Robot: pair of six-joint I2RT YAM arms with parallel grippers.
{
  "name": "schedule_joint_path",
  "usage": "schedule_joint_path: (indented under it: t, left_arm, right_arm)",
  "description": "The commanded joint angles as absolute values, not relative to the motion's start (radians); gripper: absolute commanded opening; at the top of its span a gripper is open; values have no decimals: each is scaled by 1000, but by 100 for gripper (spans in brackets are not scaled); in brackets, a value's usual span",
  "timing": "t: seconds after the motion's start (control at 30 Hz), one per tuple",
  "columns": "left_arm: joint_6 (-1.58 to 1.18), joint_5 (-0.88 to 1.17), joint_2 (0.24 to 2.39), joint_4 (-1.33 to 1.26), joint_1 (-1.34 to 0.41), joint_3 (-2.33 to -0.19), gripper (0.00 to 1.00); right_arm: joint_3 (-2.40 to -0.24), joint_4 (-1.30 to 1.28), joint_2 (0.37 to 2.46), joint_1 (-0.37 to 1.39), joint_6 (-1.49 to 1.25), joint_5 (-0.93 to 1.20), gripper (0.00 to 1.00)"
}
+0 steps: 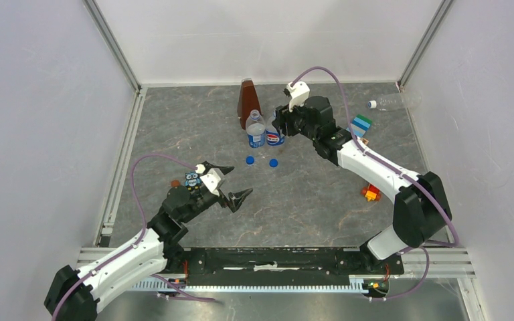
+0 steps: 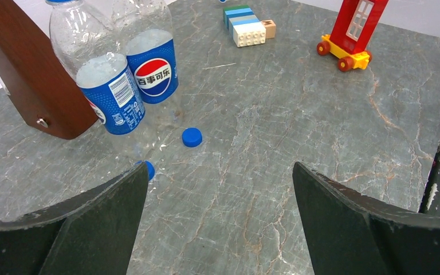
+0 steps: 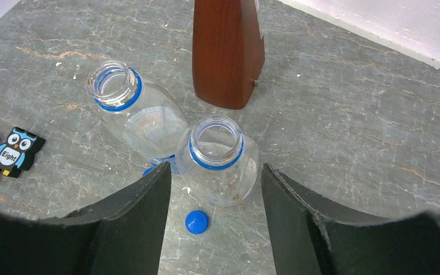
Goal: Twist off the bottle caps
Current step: Place the plastic bottle at the center of the board, then pick up the plastic bottle from the corner of the board.
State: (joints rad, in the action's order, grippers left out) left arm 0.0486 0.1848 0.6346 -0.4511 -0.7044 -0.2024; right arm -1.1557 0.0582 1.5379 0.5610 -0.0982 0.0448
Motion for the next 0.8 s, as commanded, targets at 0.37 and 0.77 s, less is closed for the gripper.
schedule_joint_path:
  t: [0.37,0.77]
  left_arm:
    - [73,164,637,-485,-703,-216,100]
    - [74,143,655,-482,-703,-220,100]
  right_arm:
    - [-977,71,1214,560,-8,66,75]
    - [-951,127,1085,367,2,-385,88]
